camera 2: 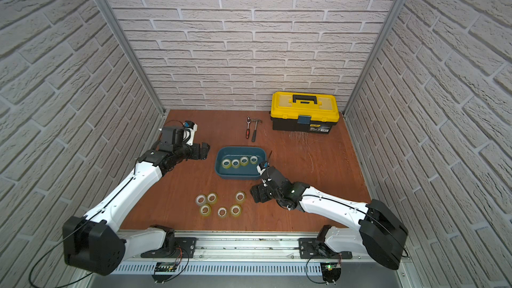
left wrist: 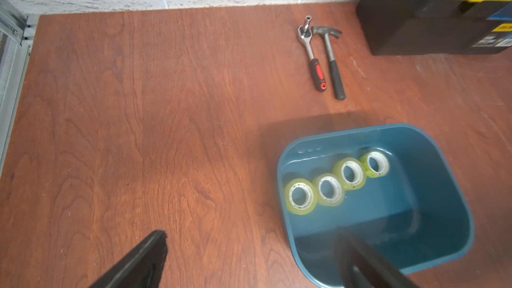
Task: Put the transparent tape into the storage box
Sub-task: Pick up the tape at the center of the board.
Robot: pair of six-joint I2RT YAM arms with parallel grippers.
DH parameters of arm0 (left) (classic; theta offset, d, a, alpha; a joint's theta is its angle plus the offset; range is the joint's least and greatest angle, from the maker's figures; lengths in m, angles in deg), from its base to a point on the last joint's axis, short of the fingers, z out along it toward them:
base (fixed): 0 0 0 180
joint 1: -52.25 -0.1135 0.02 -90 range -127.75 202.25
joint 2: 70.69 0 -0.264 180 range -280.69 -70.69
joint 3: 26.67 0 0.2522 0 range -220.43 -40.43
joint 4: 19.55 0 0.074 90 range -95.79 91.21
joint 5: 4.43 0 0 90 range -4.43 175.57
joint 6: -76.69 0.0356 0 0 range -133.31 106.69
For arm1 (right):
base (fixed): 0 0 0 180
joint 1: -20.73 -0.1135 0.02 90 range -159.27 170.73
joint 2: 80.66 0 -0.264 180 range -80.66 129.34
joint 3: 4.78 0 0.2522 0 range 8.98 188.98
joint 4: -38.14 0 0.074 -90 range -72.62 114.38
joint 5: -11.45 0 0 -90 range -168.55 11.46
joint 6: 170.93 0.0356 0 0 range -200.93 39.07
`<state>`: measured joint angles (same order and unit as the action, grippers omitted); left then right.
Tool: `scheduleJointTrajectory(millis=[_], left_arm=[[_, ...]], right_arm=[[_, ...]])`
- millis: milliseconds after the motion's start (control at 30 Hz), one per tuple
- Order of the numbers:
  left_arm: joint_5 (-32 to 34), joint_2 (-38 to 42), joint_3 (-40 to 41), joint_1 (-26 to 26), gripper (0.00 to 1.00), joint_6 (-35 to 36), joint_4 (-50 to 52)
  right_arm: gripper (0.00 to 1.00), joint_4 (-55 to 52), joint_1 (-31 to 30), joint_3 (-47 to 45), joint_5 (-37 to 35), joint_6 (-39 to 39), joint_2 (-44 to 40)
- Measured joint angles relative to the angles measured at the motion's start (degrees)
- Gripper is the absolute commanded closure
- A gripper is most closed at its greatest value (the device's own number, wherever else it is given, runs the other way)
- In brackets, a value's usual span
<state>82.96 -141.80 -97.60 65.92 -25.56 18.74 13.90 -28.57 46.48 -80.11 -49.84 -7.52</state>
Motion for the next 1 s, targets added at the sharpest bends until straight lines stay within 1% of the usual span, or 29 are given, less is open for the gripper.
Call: scheduleJointTrajectory(millis=[133,300,500,667,800,1000], left_arm=[[0.1,-1.7,-0.5,-1.5,0.02,-0.4,1.0],[0.9,-1.7,-0.6,-2.2,0.02,-0.5,1.2],[0.9,-0.8,-0.6,-2.2,0.02,-0.5,1.2],[0.8,-0.1,-0.6,-2.2,0.02,-0.5,1.2],[0.7,-0.1,-0.6,-2.1,0.02,-0.4,1.2],[0.6,0.3,-0.6,-2.1,0.02,-0.4,1.2]], right_arm=[[0.11,0.9,-4.0,1.4,-1.1,1.6,5.9],[0.2,0.8,-6.5,5.3,-3.1,3.5,12.3],[0.24,-1.4,-7.0,10.7,-6.4,4.6,17.1],[0.32,-5.2,-7.1,14.6,-9.2,5.0,19.5],[0.36,-6.9,-7.1,16.9,-9.5,5.1,21.7],[0.38,-8.2,-7.2,17.3,-9.1,5.6,24.9]])
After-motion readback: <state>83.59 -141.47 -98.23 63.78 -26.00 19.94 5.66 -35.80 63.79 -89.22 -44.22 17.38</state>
